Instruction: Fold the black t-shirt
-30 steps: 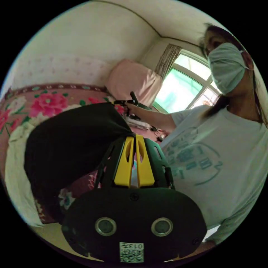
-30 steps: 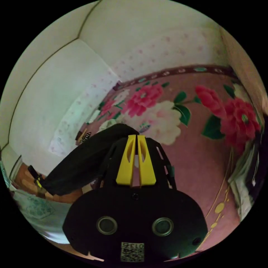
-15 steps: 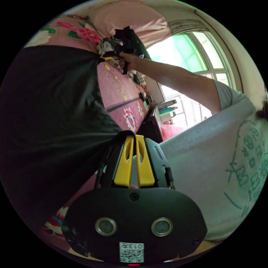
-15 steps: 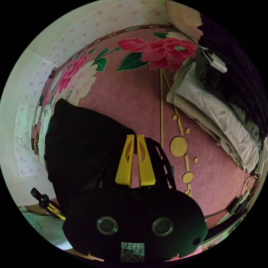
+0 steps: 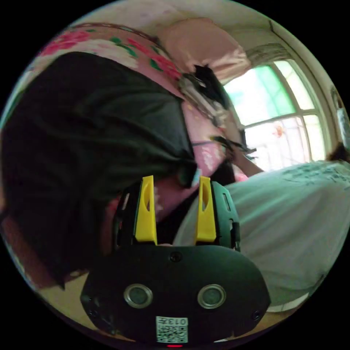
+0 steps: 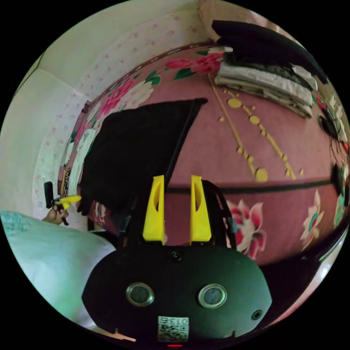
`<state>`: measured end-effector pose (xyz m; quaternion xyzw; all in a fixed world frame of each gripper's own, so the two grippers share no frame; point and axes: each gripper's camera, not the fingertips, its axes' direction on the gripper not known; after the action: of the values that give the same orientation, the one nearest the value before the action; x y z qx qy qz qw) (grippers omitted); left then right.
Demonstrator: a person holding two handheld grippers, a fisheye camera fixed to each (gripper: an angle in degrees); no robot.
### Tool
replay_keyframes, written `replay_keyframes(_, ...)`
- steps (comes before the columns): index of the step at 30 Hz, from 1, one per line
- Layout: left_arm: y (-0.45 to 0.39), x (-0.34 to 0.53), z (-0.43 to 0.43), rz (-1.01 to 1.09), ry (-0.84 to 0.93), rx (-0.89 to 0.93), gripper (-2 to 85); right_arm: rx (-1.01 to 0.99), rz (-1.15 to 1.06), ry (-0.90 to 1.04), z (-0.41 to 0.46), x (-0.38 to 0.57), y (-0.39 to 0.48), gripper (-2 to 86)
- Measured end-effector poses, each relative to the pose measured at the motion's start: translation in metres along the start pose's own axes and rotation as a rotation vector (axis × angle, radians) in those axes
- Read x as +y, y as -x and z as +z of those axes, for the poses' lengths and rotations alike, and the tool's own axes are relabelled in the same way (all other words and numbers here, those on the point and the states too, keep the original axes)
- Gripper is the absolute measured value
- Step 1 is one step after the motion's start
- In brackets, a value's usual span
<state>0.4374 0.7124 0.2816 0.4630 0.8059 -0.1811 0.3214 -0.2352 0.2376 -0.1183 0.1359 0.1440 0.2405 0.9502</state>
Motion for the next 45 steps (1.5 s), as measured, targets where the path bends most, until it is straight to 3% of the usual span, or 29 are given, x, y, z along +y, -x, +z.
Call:
replay_keyframes(2, 0.05, 0.032, -0.049, -0.196, -0.126, -0.335, 19.5, -0.004, -0.015, 0.039, 0.012, 0.055, 0.056, 12.0)
replay_keyframes(5, 0.094, 0.051, -0.065, -0.33, -0.071, -0.646, 23.5, 0.022, -0.089, 0.058, 0.026, 0.103, 0.133, 13.5)
replay_keyframes(10, 0.131, 0.041, -0.026, -0.357, 0.092, -0.696, 23.5, 0.205, -0.365, 0.191, 0.062, 0.134, 0.242, 14.0)
replay_keyframes(12, 0.128, 0.038, -0.018, -0.357, 0.087, -0.798, 21.4, 0.296, -0.394, 0.253, 0.08, 0.142, 0.26, 12.3)
replay_keyframes(13, 0.13, 0.035, -0.019, -0.364, 0.089, -0.795, 20.2, 0.347, -0.392, 0.261, 0.085, 0.146, 0.267, 10.3)
replay_keyframes(14, 0.131, 0.031, -0.022, -0.355, 0.105, -0.785, 8.1, 0.36, -0.373, 0.231, 0.08, 0.148, 0.274, 5.9)
replay_keyframes(15, 0.13, 0.029, -0.024, -0.333, 0.113, -0.776, 2.0, 0.355, -0.369, 0.228, 0.077, 0.147, 0.277, 3.7)
replay_keyframes(18, 0.135, 0.016, -0.044, -0.245, 0.154, -0.544, 1.0, 0.412, -0.338, 0.23, 0.053, 0.135, 0.285, 2.1)
replay_keyframes(20, 0.127, 0.015, -0.091, -0.157, 0.043, -0.373, 0.6, 0.437, -0.321, 0.149, 0.009, 0.122, 0.293, 1.5)
replay_keyframes(24, 0.104, 0.024, -0.151, -0.013, 0.055, -0.334, 0.4, 0.476, -0.382, 0.055, -0.051, 0.129, 0.313, 1.1)
replay_keyframes(28, 0.095, 0.043, -0.164, 0.072, 0.146, -0.222, 0.3, 0.59, -0.442, 0.104, -0.068, 0.164, 0.333, 0.9)
replay_keyframes(37, 0.162, 0.092, -0.078, -0.055, 0.539, -0.255, 0.6, 0.665, -0.442, 0.39, -0.007, 0.202, 0.33, 1.7)
replay_keyframes(45, 0.186, 0.098, -0.098, -0.236, 0.444, -0.046, 2.7, 0.425, -0.283, 0.576, 0.002, 0.194, 0.301, 10.0)
